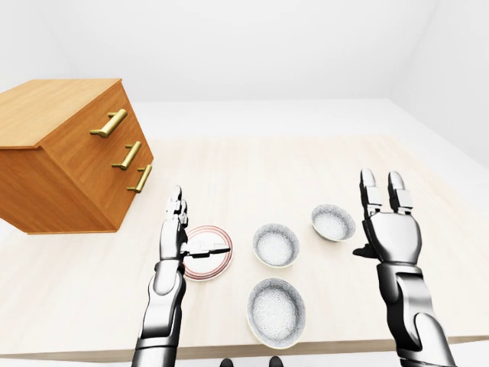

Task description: Stack the bowl at the front on the bowl in the middle.

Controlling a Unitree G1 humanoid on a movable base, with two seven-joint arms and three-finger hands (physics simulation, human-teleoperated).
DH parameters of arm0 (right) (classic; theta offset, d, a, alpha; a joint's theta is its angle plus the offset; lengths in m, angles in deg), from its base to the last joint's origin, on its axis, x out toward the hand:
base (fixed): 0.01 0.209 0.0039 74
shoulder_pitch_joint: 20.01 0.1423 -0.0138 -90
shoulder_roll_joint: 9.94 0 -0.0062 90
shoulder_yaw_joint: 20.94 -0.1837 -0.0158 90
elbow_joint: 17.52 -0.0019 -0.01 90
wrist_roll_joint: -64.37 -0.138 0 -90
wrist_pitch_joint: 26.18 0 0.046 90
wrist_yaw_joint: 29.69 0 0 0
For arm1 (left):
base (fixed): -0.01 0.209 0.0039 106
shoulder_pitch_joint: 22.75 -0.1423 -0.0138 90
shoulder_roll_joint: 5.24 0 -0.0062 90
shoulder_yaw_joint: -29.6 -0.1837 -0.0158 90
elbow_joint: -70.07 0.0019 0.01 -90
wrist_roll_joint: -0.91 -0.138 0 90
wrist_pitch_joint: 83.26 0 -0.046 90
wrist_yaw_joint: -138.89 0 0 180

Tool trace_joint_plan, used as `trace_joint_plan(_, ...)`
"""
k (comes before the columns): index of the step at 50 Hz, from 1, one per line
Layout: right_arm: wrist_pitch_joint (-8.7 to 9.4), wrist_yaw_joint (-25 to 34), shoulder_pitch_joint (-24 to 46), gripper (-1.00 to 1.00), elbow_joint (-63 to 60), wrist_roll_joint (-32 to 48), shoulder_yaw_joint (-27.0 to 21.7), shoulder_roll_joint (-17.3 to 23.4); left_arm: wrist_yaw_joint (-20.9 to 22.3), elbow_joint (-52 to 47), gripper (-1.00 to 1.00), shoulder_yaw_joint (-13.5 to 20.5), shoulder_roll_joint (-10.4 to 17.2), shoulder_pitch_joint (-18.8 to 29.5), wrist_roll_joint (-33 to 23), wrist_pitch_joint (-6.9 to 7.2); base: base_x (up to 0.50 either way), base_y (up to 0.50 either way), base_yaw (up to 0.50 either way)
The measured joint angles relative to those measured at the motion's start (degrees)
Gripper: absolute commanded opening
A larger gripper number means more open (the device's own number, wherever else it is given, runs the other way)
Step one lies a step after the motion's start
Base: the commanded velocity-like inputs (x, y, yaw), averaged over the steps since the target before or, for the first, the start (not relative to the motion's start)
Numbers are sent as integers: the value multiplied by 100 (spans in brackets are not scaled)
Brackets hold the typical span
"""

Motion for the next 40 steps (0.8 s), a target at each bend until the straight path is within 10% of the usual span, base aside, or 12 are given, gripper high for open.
trace_joint_plan(40, 0, -1143, 52, 100, 1022, 1001, 688, 122, 1, -13, 100, 24, -5, 21, 173, 195, 0, 0, 0)
